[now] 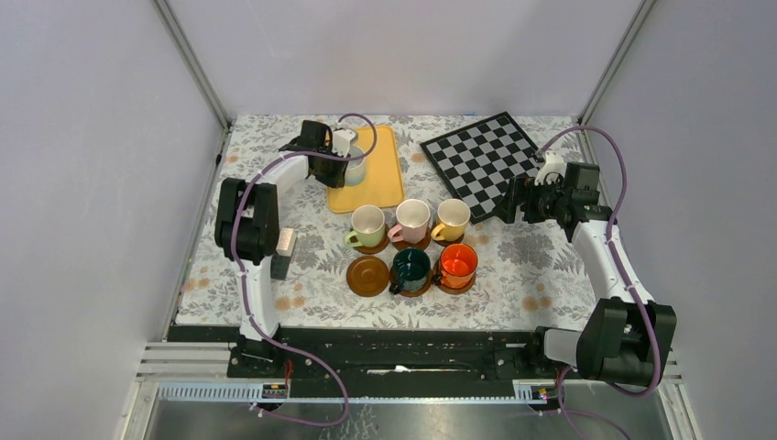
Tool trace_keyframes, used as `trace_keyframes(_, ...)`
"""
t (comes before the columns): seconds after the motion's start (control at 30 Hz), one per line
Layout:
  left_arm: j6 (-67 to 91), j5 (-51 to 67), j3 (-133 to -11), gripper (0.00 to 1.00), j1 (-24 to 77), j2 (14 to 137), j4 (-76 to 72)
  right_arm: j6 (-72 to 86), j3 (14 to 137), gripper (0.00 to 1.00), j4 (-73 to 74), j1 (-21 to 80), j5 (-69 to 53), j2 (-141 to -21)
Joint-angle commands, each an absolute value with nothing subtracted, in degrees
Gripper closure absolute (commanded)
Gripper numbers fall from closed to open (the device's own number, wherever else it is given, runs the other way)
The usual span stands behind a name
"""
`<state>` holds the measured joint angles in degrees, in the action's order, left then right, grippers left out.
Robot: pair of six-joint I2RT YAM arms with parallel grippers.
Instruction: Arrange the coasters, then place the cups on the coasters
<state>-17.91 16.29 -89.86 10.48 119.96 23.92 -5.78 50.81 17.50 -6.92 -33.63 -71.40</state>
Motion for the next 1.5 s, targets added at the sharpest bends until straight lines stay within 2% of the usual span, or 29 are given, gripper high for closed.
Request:
trace_keyframes(0.0,-16.82,15.84,-90.06,1.00,9.77,115.68,22.49,-6.66,50.74,0.02,17.02,-7.12,-33.98,-70.02)
trace_keyframes(0.27,-14.55,18.74,-85.99,1.00,7.56,105.88,21.00,-6.50,50.71,0.02,17.01,-7.12,-34.23,-69.64)
trace_keyframes(0.5,-15.99,23.48,-82.88,1.00,5.46,97.11,27.90,-6.45,50.71,0.02,17.01,-7.12,-34.13,-69.37)
trace_keyframes(0.83,-17.82,29.56,-68.75,1.00,3.96,75.90,35.67,-5.90,51.42,0.02,18.09,-7.12,-32.95,-69.16)
trace_keyframes(1.07,-25.99,32.01,-58.93,1.00,4.03,61.68,43.07,-4.97,51.74,0.02,18.80,-7.12,-32.16,-68.16)
trace_keyframes(1.27,-34.14,33.48,-54.12,1.00,5.53,57.06,47.12,-4.77,52.52,0.02,19.98,-7.12,-31.86,-67.47)
trace_keyframes(1.47,-35.29,32.20,-50.75,1.00,14.05,56.97,46.22,-5.01,52.58,0.02,20.53,-7.12,-31.39,-67.00)
